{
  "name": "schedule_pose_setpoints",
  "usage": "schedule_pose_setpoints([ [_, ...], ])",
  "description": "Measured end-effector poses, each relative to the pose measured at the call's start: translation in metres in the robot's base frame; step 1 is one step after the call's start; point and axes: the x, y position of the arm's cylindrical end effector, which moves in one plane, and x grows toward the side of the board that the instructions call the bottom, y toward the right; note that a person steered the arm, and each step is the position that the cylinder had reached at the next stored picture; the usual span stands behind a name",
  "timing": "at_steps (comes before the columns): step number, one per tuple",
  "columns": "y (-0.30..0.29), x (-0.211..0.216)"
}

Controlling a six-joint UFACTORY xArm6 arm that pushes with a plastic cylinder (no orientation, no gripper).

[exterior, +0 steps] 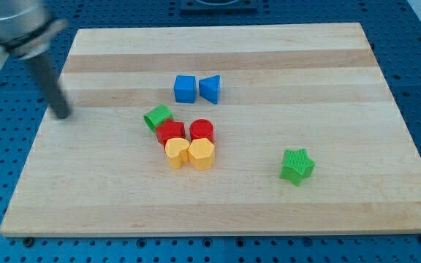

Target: Separate the group of red and yellow blocks

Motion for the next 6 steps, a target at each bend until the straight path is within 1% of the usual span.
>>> schedule_pose_setpoints([
  [1, -0.002, 0.003],
  [2, -0.002, -0.006],
  [3, 0.099, -0.039],
  [4, 0.244, 0.028],
  [5, 0.188, 0.106],
  [6, 0.062, 0.057],
])
